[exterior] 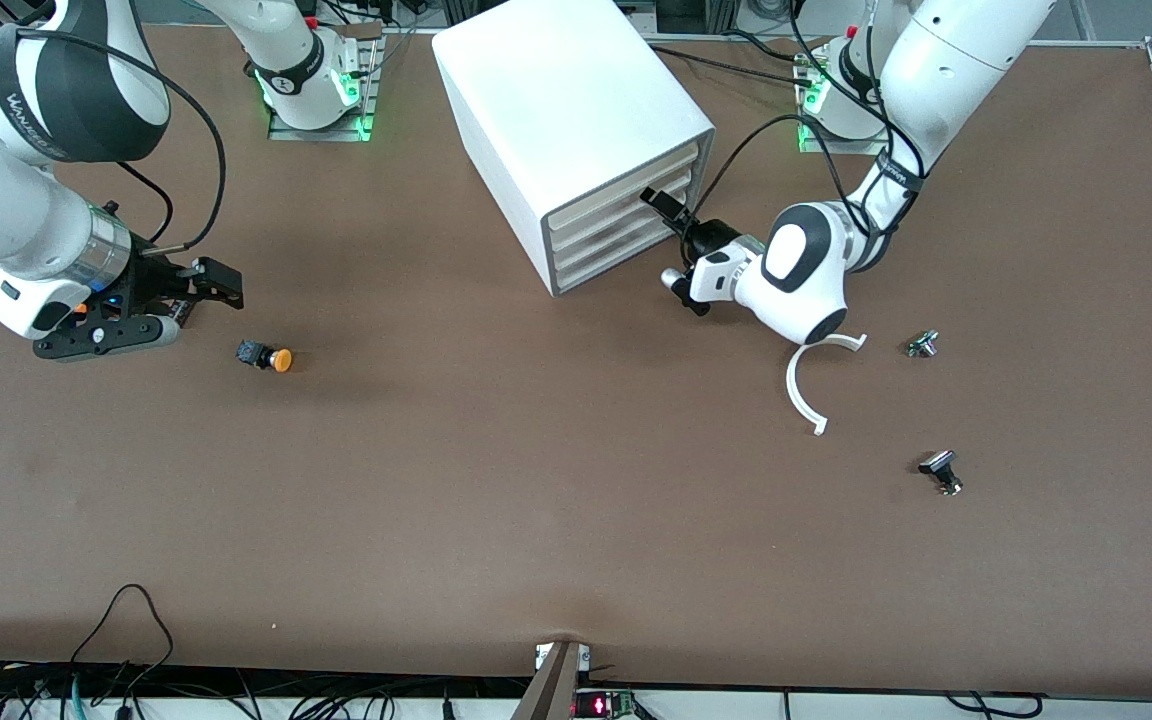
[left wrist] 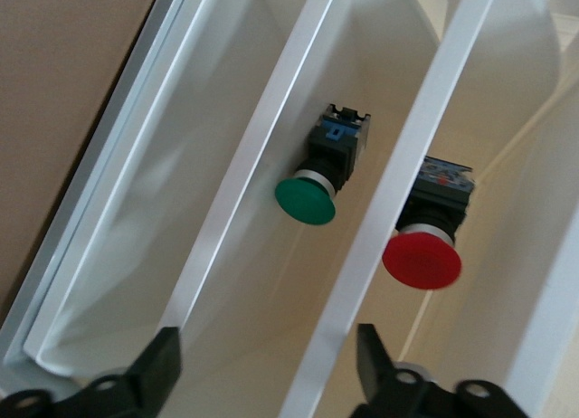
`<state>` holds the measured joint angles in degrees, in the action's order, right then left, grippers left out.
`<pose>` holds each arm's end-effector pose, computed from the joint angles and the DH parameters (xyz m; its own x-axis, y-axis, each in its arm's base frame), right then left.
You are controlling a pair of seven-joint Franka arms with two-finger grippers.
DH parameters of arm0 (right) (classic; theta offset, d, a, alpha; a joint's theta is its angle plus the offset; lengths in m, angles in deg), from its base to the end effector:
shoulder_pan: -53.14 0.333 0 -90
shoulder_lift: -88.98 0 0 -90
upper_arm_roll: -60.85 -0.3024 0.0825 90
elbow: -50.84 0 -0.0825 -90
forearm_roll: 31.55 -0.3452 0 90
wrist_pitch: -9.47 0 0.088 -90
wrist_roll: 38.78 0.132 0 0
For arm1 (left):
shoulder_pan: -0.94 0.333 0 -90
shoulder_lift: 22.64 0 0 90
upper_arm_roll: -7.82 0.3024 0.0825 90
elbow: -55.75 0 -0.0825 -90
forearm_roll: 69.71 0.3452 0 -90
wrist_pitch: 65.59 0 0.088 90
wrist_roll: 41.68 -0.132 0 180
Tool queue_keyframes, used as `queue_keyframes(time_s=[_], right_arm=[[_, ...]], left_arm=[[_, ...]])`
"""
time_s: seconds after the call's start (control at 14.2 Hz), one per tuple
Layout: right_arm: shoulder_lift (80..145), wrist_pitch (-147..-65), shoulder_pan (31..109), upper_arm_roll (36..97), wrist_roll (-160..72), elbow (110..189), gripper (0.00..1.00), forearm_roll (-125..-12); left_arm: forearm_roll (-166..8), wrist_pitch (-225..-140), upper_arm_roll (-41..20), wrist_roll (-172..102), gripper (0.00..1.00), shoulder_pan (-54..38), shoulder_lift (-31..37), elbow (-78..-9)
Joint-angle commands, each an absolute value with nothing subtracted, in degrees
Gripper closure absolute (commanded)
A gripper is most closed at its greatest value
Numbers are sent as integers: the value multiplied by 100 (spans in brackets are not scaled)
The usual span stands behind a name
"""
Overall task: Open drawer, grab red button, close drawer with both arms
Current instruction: 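Pull the drawer open with the left gripper while the right gripper approaches, then release the drawer with the left gripper while the right gripper reaches over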
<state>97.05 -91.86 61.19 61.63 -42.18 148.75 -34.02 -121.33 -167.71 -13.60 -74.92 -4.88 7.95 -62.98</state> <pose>0.5506 0.0754 0.4665 0.9812 0.1764 -0.0787 0.1733 -0.9839 -0.0443 0.3860 -0.3009 0.1971 0.6996 -0.6193 -0.3564 -0.0022 -0.5007 0.8656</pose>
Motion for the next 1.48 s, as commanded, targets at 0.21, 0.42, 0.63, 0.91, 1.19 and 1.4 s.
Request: queue_keyframes(time_s=[0.21,0.42,0.63,0.91,1.19,1.4], right_arm=[[9908,-9090,6632,6190,-4247,14295,0,-3516],[9909,-9090,6632,6190,-4238,14295,0,-3516],[9909,-9152,6755,6173,-4290,14286,0,-3577],[10074,-9161,7255,6138,-4291,13778,0,-3665],[10199,-9002,7449,6138,-4335,13346,0,-3569],[10207,-9011,7703,6129,-4335,13328,0,-3569]], left_arm=[[-12306,-16939,-1407,-7693,100,-460,654,-6501],[-12306,-17175,-1302,-7684,100,-302,619,-6448],[-12280,-17431,-1179,-7684,100,49,610,-6212],[-12227,-17457,-678,-7605,100,50,662,-5623],[-12296,-17747,-599,-7666,0,85,645,-5569],[-12227,-17739,-581,-7578,0,261,339,-5561]])
